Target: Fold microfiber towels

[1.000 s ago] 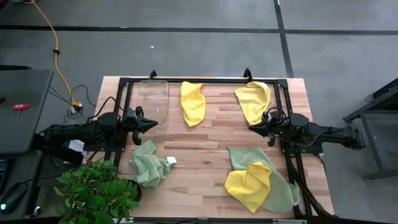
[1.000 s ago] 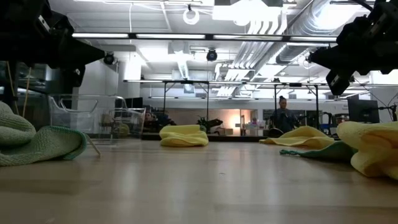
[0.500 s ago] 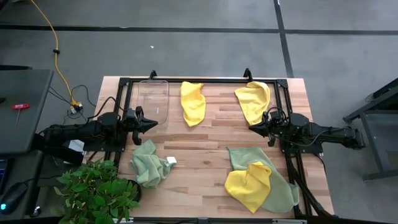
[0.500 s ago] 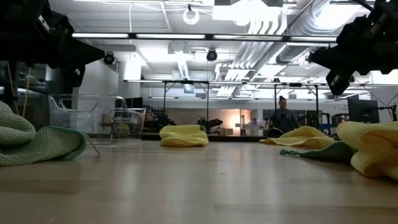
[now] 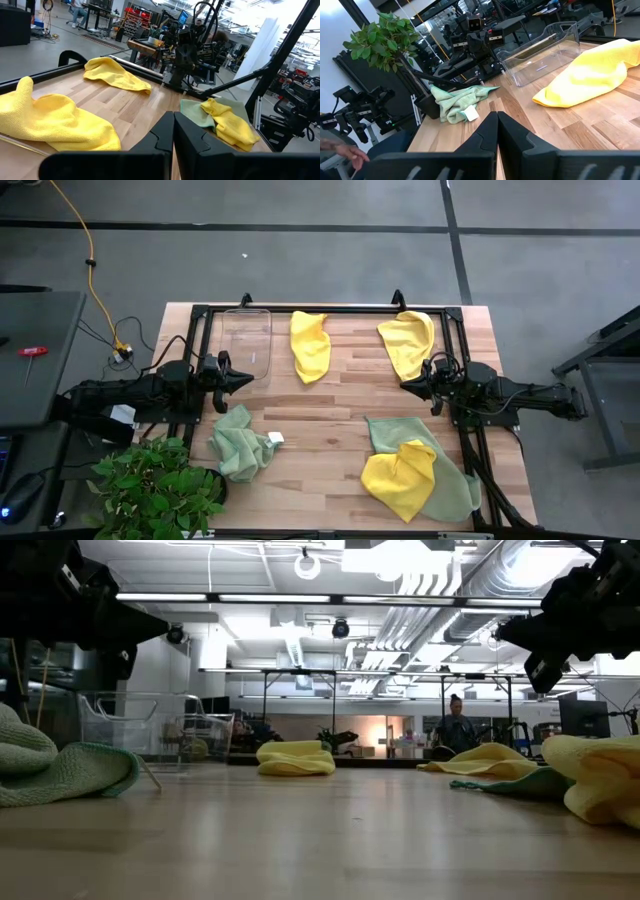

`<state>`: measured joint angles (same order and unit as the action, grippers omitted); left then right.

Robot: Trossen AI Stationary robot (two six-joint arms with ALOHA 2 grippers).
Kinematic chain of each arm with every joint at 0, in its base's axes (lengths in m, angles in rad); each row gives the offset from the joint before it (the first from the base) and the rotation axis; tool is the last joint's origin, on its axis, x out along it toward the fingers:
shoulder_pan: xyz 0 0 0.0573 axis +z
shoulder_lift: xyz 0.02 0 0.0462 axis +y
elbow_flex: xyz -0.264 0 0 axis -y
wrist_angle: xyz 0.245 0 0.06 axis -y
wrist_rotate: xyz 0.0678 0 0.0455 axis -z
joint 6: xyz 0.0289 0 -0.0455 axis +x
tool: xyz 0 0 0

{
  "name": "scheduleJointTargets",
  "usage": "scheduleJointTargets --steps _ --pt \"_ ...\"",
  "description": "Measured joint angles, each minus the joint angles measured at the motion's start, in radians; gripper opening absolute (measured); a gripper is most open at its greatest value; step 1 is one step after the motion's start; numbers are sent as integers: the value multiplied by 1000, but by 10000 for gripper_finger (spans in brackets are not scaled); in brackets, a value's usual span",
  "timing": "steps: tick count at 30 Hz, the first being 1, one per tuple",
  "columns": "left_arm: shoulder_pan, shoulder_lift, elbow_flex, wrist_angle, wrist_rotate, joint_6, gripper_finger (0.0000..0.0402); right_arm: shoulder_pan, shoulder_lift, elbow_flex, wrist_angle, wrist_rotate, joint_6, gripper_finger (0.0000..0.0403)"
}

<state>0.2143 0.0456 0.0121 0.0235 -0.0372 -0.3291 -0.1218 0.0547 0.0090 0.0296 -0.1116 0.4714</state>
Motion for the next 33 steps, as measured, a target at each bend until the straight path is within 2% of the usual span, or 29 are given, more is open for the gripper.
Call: scheduleJointTargets --steps 20,23,26,29,31,33 --pt "0 0 0 6 -7 0 0 0 0 0 0 0 0 0" --pt "0 0 0 84 -48 -28 0 0 0 0 0 0 0 0" --pt "0 0 0 256 -89 -202 0 0 0 0 0 0 0 0" --pt "0 1 0 436 -229 -320 0 0 0 0 0 0 0 0" --pt "1 13 1 523 -332 -328 0 0 0 0 0 0 0 0" --pt "0 43 13 546 -376 -311 0 0 0 0 0 0 0 0"
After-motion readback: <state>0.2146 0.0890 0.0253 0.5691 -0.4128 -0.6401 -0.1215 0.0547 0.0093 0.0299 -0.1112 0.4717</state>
